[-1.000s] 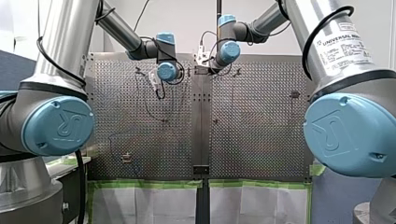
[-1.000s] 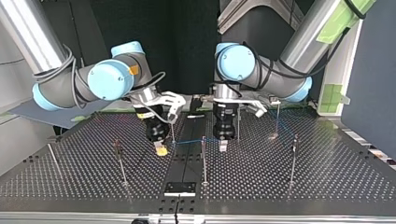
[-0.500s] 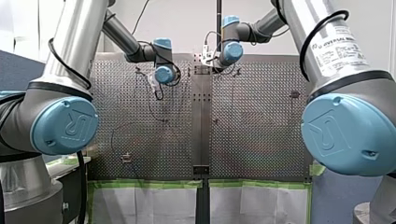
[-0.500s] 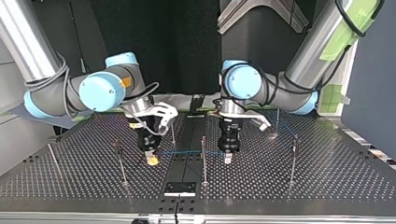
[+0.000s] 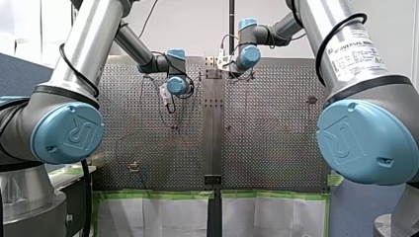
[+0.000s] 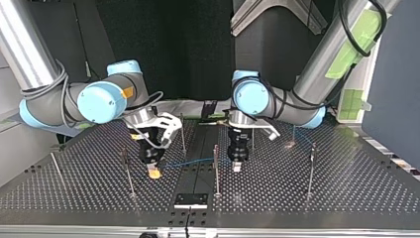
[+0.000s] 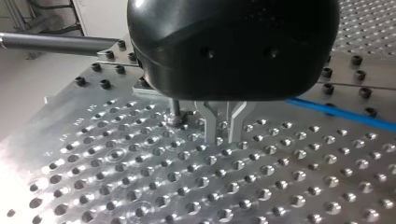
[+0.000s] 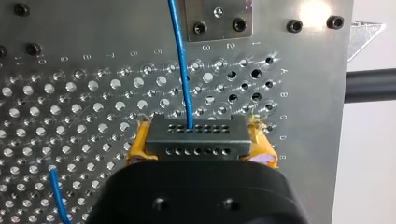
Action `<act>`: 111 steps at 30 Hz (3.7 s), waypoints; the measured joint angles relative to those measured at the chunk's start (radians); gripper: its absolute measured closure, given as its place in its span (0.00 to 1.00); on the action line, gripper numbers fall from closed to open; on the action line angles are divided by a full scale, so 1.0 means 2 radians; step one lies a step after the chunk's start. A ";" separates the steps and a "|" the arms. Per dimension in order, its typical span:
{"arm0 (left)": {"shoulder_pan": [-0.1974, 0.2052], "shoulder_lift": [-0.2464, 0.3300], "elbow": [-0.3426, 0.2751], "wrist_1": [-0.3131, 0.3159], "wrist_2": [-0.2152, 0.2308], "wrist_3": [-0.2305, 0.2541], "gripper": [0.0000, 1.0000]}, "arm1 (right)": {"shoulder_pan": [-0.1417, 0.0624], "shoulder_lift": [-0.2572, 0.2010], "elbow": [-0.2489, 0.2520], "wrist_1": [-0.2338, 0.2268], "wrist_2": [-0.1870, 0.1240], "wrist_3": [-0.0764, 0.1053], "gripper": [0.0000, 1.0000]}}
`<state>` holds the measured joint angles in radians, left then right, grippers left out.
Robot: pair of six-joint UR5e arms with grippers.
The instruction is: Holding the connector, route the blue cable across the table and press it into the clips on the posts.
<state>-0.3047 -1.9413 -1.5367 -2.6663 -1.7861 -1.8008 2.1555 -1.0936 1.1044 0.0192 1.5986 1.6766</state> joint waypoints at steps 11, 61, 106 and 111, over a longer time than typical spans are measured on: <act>-0.008 0.016 0.000 -0.046 -0.008 0.012 0.00 | 0.000 0.000 0.000 0.003 0.000 0.000 1.00; -0.128 0.145 -0.100 -0.050 -0.105 0.078 0.00 | -0.023 0.000 0.052 0.008 0.003 0.017 1.00; -0.185 0.033 0.044 -0.121 -0.192 0.159 0.00 | -0.077 0.000 0.082 0.017 0.008 0.003 1.00; -0.181 0.011 0.068 -0.117 -0.208 0.167 0.00 | -0.077 0.000 0.082 0.017 0.008 -0.001 1.00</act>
<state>-0.6664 -1.9199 -1.4001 -2.9003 -2.2018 -1.4658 2.0021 -1.0932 1.2685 0.0534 1.6153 1.6750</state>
